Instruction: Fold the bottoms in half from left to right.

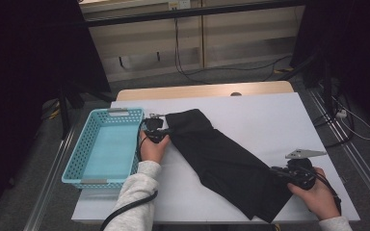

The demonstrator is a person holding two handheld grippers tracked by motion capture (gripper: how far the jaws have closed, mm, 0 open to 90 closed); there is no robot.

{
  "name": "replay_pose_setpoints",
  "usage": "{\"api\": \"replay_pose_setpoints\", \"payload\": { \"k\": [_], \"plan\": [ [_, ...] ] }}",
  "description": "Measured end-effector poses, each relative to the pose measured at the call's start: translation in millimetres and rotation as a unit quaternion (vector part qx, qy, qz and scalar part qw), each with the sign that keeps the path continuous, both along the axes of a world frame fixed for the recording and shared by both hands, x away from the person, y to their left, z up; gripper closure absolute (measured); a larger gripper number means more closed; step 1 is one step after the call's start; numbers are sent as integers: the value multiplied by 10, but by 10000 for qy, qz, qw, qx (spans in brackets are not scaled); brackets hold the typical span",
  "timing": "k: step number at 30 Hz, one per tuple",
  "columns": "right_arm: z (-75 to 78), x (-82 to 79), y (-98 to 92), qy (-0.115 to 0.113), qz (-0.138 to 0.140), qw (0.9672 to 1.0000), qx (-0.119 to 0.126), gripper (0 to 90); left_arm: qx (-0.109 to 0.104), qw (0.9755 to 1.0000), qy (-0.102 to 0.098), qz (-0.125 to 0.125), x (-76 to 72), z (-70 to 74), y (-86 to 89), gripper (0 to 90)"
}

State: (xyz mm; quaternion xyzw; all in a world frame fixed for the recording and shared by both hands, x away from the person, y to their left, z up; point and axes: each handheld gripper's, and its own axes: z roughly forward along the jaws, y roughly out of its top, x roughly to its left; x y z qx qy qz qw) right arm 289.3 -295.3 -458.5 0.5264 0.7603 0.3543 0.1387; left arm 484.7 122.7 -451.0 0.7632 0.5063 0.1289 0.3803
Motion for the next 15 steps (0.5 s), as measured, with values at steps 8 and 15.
{"api": "replay_pose_setpoints", "payload": {
  "k": [8, 15],
  "plan": [
    [63, 120, -285, -378, -387, 9983, -230, 729, -27, 10000, -74, -36, -27, -12, -13, 810],
    [147, -12, -331, -523, -547, 9969, -192, 609, 85, 9997, -151, -173, -87, -67, 10, 608]
  ]
}}
